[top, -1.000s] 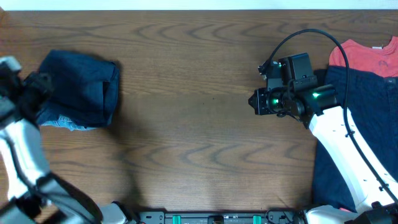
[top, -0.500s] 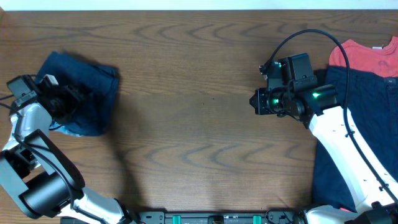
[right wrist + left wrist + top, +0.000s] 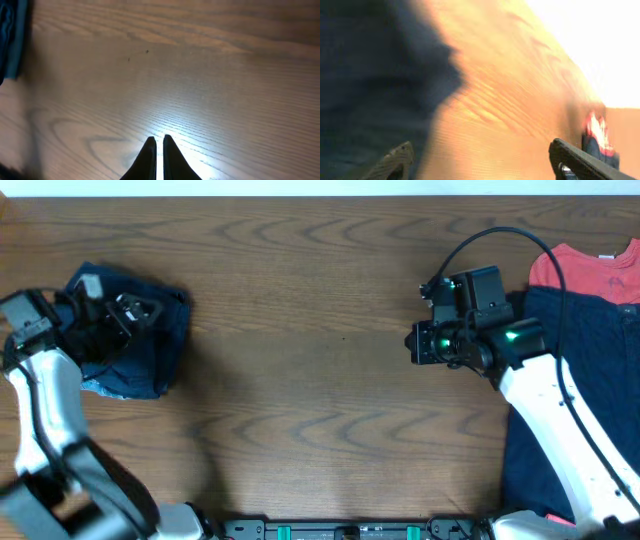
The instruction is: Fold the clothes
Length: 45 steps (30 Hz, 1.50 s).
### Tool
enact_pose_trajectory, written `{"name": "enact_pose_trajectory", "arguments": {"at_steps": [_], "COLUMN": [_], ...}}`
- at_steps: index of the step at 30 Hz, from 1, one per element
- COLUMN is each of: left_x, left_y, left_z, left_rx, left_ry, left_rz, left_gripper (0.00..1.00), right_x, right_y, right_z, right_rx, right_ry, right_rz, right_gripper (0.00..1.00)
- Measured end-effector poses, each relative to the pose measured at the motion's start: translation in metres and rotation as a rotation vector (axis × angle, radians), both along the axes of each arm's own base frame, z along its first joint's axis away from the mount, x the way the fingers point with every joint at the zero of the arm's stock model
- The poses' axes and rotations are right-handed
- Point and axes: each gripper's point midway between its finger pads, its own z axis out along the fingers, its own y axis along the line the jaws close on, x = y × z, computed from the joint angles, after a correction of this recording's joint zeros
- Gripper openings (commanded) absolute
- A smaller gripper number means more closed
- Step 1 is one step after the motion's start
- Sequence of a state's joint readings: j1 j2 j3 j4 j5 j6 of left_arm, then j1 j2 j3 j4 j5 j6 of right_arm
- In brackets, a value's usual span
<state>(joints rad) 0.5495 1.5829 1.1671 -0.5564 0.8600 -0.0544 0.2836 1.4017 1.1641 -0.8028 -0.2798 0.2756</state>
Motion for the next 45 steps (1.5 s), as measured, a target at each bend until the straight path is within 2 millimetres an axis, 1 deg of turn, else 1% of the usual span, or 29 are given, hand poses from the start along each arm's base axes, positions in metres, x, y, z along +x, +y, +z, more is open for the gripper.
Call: {"name": "enact_pose_trajectory", "arguments": {"at_steps": [1,2,4,6,7,8,9,10,11,12,13,14,15,18,20,22,30,43,45], "left_x": [-0.004,-0.009,-0.024,-0.044,-0.055,-0.065,-0.077,-0.090,-0.100,-0.112,-0.124,-0.132,-0.144,-0.169,-0.179,-0.185,-0.186,-0.186,-0.186], "left_y": [-0.015,-0.025,-0.052,-0.075,-0.087,-0.095,-0.102,-0.110,-0.115,-0.119,-0.122,-0.123,-0.123,-0.119,-0.114,-0.111,-0.106,-0.106,-0.105], "left_z": [0.019,0.032,0.060,0.080,0.089,0.095,0.100,0.105,0.109,0.113,0.117,0.118,0.120,0.125,0.127,0.126,0.125,0.125,0.125], "left_rx": [0.029,0.052,0.125,0.199,0.240,0.278,0.315,0.354,0.388,0.429,0.465,0.488,0.518,0.587,0.618,0.638,0.664,0.664,0.665], "left_ry": [-0.029,-0.050,-0.093,-0.123,-0.140,-0.147,-0.152,-0.160,-0.165,-0.176,-0.183,-0.183,-0.184,-0.197,-0.197,-0.191,-0.176,-0.176,-0.176], "left_rz": [-0.041,-0.071,-0.145,-0.203,-0.230,-0.248,-0.264,-0.280,-0.292,-0.305,-0.308,-0.306,-0.303,-0.276,-0.255,-0.247,-0.227,-0.227,-0.227], "left_gripper": [0.90,0.90,0.90,0.90,0.90,0.90,0.90,0.91,0.98,0.98,0.98,0.98,0.98,0.98,0.98,0.98,0.98,0.98,0.98], "right_x": [-0.002,-0.004,-0.010,-0.021,-0.029,-0.035,-0.044,-0.051,-0.057,-0.065,-0.073,-0.082,-0.087,-0.103,-0.109,-0.112,-0.113,-0.113,-0.115], "right_y": [-0.003,-0.005,-0.006,-0.006,-0.006,-0.006,-0.007,-0.009,-0.011,-0.015,-0.019,-0.023,-0.026,-0.033,-0.036,-0.037,-0.038,-0.038,-0.039], "right_z": [0.008,0.016,0.042,0.073,0.091,0.103,0.119,0.132,0.142,0.153,0.162,0.168,0.171,0.177,0.175,0.173,0.170,0.169,0.166], "right_rx": [-0.009,-0.013,-0.011,0.000,0.011,0.019,0.029,0.038,0.044,0.052,0.055,0.057,0.059,0.059,0.054,0.049,0.042,0.042,0.037], "right_ry": [-0.024,-0.051,-0.136,-0.240,-0.306,-0.345,-0.402,-0.448,-0.482,-0.518,-0.556,-0.580,-0.591,-0.615,-0.610,-0.600,-0.587,-0.586,-0.573], "right_rz": [-0.017,-0.027,-0.038,-0.031,-0.017,-0.013,-0.002,0.006,0.010,0.009,0.009,0.008,0.008,0.009,0.008,0.009,0.008,0.009,0.010], "right_gripper": [0.07,0.09,0.12,0.16,0.19,0.24,0.29,0.37,0.50,0.71,0.88,0.99,0.99,0.99,0.99,0.99,0.99,0.99,0.99]}}
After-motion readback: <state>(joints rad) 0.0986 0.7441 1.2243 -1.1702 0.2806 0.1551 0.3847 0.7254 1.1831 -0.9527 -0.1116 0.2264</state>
